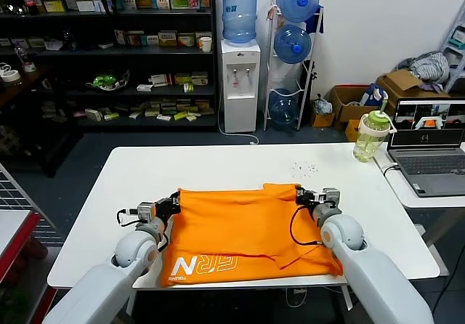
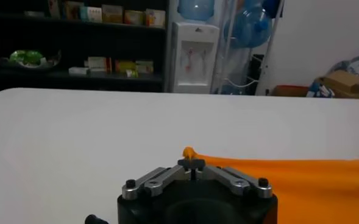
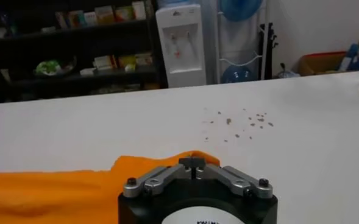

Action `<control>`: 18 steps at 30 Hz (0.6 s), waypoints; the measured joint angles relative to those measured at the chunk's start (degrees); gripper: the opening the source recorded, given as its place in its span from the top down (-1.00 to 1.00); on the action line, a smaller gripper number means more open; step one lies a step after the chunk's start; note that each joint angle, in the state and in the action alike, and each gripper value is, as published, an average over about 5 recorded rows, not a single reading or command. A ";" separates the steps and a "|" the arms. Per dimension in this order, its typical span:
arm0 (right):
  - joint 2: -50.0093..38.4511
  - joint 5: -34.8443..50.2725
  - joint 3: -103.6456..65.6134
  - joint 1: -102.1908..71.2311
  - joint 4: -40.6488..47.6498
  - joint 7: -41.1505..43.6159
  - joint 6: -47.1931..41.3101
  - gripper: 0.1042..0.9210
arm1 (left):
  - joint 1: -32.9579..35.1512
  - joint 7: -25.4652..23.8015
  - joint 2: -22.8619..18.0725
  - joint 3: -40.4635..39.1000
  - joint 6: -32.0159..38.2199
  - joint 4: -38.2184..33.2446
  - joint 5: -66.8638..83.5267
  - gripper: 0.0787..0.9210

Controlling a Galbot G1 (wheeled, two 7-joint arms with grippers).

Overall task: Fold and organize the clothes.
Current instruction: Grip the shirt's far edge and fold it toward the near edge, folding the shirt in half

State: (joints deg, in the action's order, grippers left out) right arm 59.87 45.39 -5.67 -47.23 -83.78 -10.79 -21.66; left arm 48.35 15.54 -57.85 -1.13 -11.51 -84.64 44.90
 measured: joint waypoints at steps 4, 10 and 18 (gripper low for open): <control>-2.16 0.94 -1.36 -3.54 -4.93 -0.70 -0.28 0.95 | 3.05 1.07 1.72 0.96 -0.67 -4.80 0.69 0.96; -5.20 2.23 -3.45 -8.88 -12.21 -2.35 -1.21 0.95 | 8.54 2.91 4.15 2.33 -1.58 -12.41 1.47 0.96; -8.30 3.82 -6.40 -15.56 -20.53 -4.99 -2.98 0.95 | 15.54 4.94 6.76 3.80 -2.08 -20.55 1.48 0.96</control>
State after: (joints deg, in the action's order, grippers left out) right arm 51.57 49.21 -12.07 -62.79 -104.31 -15.79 -24.64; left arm 63.89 20.48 -51.09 2.67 -13.58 -105.19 46.38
